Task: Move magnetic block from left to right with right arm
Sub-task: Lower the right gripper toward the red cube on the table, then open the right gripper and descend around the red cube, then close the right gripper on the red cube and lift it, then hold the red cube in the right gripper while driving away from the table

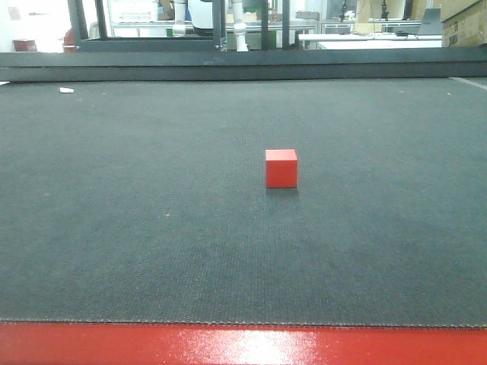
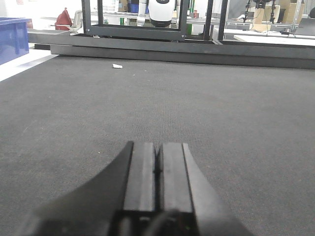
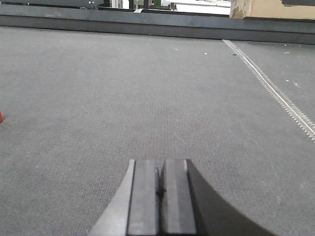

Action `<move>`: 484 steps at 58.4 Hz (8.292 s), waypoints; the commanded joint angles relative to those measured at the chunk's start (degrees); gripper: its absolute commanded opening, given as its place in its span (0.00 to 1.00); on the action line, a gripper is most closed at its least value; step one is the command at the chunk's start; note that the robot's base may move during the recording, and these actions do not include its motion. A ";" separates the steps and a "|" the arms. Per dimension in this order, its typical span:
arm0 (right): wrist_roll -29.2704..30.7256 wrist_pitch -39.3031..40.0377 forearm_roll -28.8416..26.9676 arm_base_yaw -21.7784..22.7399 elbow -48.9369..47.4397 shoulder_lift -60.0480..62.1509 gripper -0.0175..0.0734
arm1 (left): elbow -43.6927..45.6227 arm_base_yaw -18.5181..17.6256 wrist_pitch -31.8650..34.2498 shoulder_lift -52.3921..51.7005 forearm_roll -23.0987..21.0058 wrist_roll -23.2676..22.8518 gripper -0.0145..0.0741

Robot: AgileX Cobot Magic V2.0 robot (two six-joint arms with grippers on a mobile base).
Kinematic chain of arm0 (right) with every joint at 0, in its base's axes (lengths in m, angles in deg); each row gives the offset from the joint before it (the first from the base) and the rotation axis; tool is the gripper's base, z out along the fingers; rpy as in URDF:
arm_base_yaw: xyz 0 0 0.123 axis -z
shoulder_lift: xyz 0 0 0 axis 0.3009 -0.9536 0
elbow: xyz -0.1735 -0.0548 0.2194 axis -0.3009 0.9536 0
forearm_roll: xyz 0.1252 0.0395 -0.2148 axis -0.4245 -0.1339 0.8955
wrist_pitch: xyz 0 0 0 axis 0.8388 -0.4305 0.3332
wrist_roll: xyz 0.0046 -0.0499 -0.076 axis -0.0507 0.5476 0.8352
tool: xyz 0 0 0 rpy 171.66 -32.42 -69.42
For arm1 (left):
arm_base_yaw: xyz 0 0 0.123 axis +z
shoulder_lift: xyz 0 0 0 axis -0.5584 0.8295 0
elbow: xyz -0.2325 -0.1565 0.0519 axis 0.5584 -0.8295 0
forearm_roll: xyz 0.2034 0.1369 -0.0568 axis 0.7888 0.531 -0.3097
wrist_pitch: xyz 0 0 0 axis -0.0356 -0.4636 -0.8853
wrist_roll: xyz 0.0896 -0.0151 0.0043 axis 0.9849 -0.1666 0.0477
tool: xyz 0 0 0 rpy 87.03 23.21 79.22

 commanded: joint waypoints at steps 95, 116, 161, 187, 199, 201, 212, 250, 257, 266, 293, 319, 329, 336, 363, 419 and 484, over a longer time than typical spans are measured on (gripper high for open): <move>0.06 -7.81 -0.80 -8.80 -41.65 -43.09 0.90 | -0.38 0.15 5.23 -0.72 -0.26 -0.40 0.02; -17.65 -25.94 5.34 -24.88 -69.73 -74.14 0.90 | -0.38 0.15 5.23 -0.72 -0.26 -0.40 0.02; -36.31 -46.97 12.55 -35.33 -103.05 -112.36 0.90 | -0.38 0.15 5.23 -0.72 -0.26 -0.40 0.02; -36.31 -44.34 12.47 -34.59 -103.05 -117.44 0.89 | -0.38 0.15 5.23 -0.72 -0.26 -0.40 0.02; -36.31 -44.44 12.28 -34.29 -103.05 -117.62 0.63 | -0.38 0.15 5.23 -0.72 -0.26 -0.40 0.02; -36.26 -44.55 12.20 -34.23 -103.05 -117.62 0.57 | -0.38 0.15 5.23 -0.72 -0.26 -0.40 0.02; -34.84 -44.29 11.44 -33.46 -103.10 -116.35 0.45 | -0.38 0.15 5.23 -0.72 -0.26 -0.40 0.02; -9.54 -25.12 9.49 -18.44 -66.51 -73.98 0.45 | -0.38 0.15 5.23 -0.72 -0.26 -0.40 0.02; -8.69 -20.90 9.49 -16.91 -56.18 -62.38 0.45 | -0.38 0.15 5.23 -0.72 -0.26 -0.40 0.02; -8.69 -17.33 9.48 -16.88 -45.01 -47.30 0.45 | -0.38 0.15 5.23 -0.72 -0.26 -0.40 0.02; -8.69 -22.32 9.48 -16.88 -34.52 -12.33 0.45 | -0.38 0.15 5.23 -0.72 -0.26 -0.40 0.02; -8.69 -22.37 9.48 -16.88 -34.51 -12.31 0.45 | -0.38 0.15 5.23 -0.72 -0.26 -0.40 0.02; -8.69 -22.43 9.48 -16.88 -34.51 -12.31 0.45 | -0.38 0.15 5.23 -0.72 -0.26 -0.40 0.02; -8.69 -22.43 9.48 -16.88 -34.51 -12.31 0.45 | -0.38 0.15 5.23 -0.72 -0.26 -0.40 0.02; -8.69 -22.54 9.48 -16.88 -34.51 -12.31 0.45 | -0.38 0.03 5.23 -0.72 -0.26 -0.40 0.02; -8.69 -22.54 9.48 -16.88 -34.51 -12.31 0.45 | -0.38 0.03 5.23 -0.72 -0.26 -0.40 0.02; -8.69 -22.54 9.48 -16.88 -34.51 -12.31 0.45 | -0.38 0.03 5.23 -0.72 -0.26 -0.40 0.02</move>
